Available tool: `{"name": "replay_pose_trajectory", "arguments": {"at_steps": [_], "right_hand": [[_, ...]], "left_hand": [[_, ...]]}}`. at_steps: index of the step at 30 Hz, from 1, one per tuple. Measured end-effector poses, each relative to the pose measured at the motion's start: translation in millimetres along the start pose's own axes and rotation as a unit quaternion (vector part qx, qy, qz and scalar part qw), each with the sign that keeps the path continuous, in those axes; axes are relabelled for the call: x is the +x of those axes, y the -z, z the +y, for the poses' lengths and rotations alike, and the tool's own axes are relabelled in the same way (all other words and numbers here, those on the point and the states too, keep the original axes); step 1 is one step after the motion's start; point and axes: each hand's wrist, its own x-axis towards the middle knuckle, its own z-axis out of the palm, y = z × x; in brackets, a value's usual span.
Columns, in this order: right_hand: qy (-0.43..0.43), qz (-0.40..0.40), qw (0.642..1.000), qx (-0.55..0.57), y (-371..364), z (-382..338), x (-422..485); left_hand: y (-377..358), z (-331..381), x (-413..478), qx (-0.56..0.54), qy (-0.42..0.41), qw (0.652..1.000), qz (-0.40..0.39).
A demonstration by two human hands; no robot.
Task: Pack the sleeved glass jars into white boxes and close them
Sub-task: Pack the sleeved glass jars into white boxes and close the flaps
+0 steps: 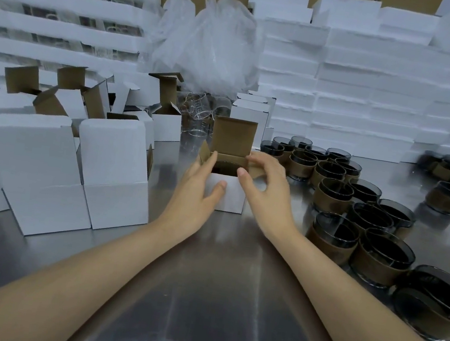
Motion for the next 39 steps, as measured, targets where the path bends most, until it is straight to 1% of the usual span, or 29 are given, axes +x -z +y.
{"name": "replay_pose_trajectory", "arguments": {"at_steps": [2,3,5,7,9,10,13,16,18,20,23,26,30,32,34,36,39], "right_hand": [[-0.006,0.027,0.995,0.096,-1.6,-5.1,-1.2],[-0.023,0.035,0.988,0.147,-2.5,-7.6,-1.7],[-0.056,0.03,0.976,0.21,-4.2,-9.6,-2.5],[-0.053,0.007,0.982,0.182,-4.7,-7.3,-3.7],[-0.039,-0.012,0.994,0.105,-3.8,-6.7,-3.5],[-0.04,-0.006,0.996,0.085,-3.3,-6.3,-2.4],[-0.083,0.025,0.988,0.127,-3.7,-7.0,2.1],[-0.102,0.014,0.976,0.192,-4.2,-6.8,3.6],[-0.082,-0.011,0.976,0.199,-4.1,-8.0,3.1],[-0.058,-0.009,0.981,0.187,-2.0,-9.0,1.4],[-0.077,0.009,0.975,0.208,-0.1,-8.5,0.6],[-0.081,0.002,0.978,0.192,-2.2,-10.2,-1.8],[-0.025,0.004,0.994,0.105,-3.8,-13.2,-3.8],[-0.007,0.003,0.997,0.08,-1.1,-12.2,-3.7],[-0.003,-0.004,0.997,0.082,1.7,-10.6,-3.8],[-0.009,-0.018,0.995,0.095,1.6,-9.9,-3.8],[-0.026,-0.019,0.995,0.092,-1.5,-10.6,-3.5]], "left_hand": [[0.5,1.5,-1.4,-0.039,-0.025,0.999,-0.001],[1.0,2.2,-1.7,-0.053,-0.035,0.998,0.002],[1.2,1.8,-1.7,-0.047,-0.04,0.998,0.004],[1.5,-1.2,0.2,0.009,-0.043,0.999,0.008],[2.8,-2.7,2.9,0.063,-0.058,0.996,0.01],[3.6,-2.4,3.9,0.069,-0.061,0.996,0.009],[4.8,-0.3,5.5,0.026,-0.045,0.999,0.013],[2.4,0.7,3.8,-0.012,-0.016,1.0,0.009],[2.3,-0.1,2.9,-0.036,-0.011,0.999,-0.007],[3.4,-0.8,2.6,-0.057,-0.021,0.998,-0.018],[3.8,-2.0,2.0,-0.088,-0.006,0.996,0.003],[3.4,-2.5,2.8,-0.14,0.016,0.99,0.007],[4.8,-4.7,4.5,-0.155,0.02,0.988,0.001],[5.2,-3.4,4.5,-0.161,0.022,0.987,-0.005],[6.1,-2.3,4.6,-0.171,0.021,0.985,0.009],[6.9,-3.2,6.5,-0.152,0.019,0.988,0.031],[6.7,-5.3,8.6,-0.144,0.023,0.989,0.027]]}}
